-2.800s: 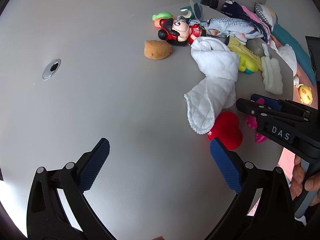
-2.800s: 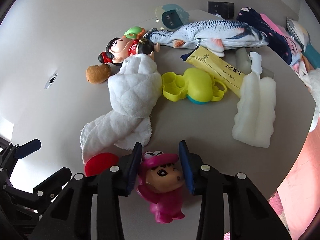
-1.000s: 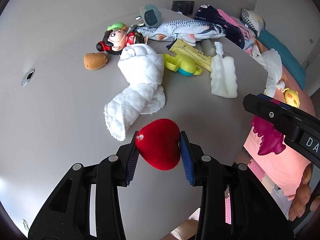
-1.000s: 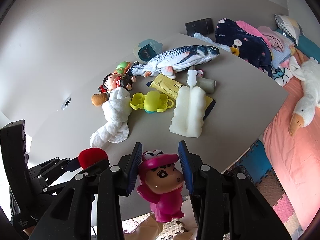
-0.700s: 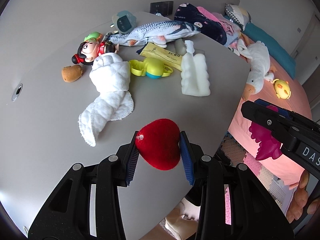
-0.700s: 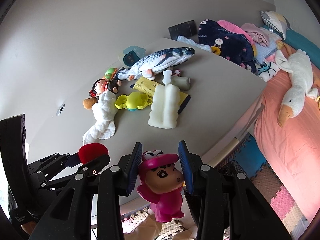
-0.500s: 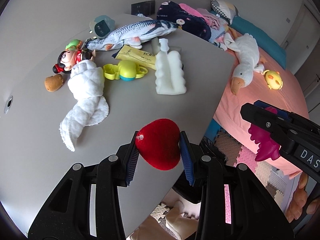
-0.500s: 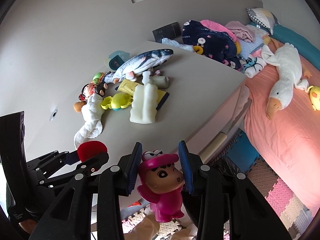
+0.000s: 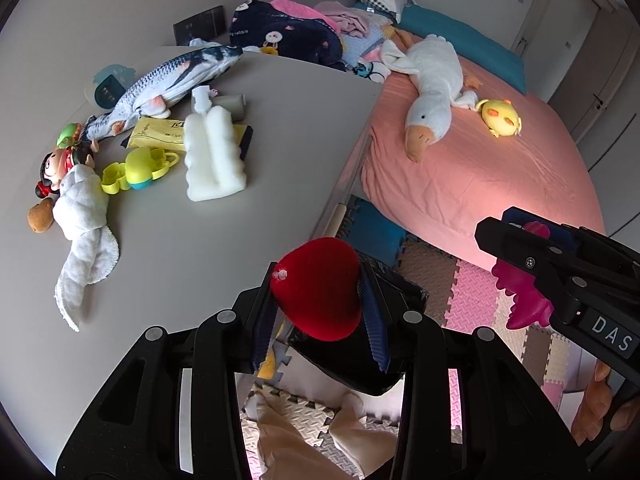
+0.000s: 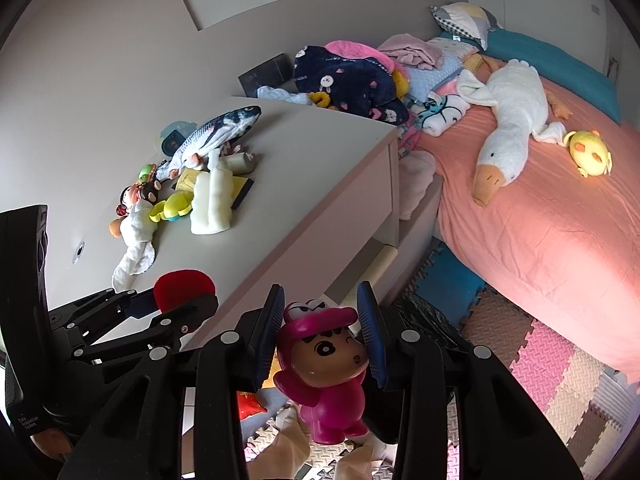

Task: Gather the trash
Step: 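Carry the red heart and pink figure over the black trash bin, then open both tools to drop the heart and figure into the bin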

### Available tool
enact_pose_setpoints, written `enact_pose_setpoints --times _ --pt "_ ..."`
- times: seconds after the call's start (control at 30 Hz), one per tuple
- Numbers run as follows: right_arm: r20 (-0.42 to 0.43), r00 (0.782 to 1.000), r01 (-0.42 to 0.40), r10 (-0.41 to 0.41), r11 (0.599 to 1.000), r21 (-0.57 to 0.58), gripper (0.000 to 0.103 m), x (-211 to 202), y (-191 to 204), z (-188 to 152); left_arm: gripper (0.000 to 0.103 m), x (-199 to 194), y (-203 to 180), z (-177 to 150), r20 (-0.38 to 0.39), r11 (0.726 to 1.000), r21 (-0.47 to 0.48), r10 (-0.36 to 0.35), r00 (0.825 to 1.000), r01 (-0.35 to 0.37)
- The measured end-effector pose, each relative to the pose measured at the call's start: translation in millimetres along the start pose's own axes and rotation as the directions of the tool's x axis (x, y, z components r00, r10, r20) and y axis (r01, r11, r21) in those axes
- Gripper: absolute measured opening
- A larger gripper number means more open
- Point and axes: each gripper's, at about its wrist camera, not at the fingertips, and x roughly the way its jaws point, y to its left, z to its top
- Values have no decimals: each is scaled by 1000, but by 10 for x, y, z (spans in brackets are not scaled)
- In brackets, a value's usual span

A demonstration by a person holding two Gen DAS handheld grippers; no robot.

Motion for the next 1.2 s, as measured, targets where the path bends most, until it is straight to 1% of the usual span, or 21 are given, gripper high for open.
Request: enact_pose_setpoints --times 0.33,0.6,0.87,1.03,1.1,1.13,1.17,1.2 --pt "6 997 71 -72 994 84 40 -194 -395 -170 39 141 -461 39 -31 991 113 -62 998 65" --pt "0 994 113 -114 985 130 40 -285 -608 -271 39 248 -712 28 -63 978 176 -99 993 109" --pt "-19 992 123 -121 981 153 40 -244 -689 -311 39 324 -814 5 -87 969 217 -104 991 121" --pt "-32 992 126 -123 979 159 40 -189 -712 -288 39 377 -802 21 -100 967 221 -104 990 124" --pt "-52 990 138 -131 975 172 40 -148 -750 -267 40 411 -800 32 -114 968 216 -106 988 129" --pt "-60 989 143 -134 973 182 42 -128 -772 -253 52 436 -795 40 -130 968 208 -119 984 144" --pt "-63 987 156 -147 969 193 56 -122 -799 -235 65 459 -781 52 -143 968 193 -131 981 158" --pt "-57 985 172 -164 965 198 63 -135 -818 -215 93 474 -765 65 -145 971 180 -131 981 156"
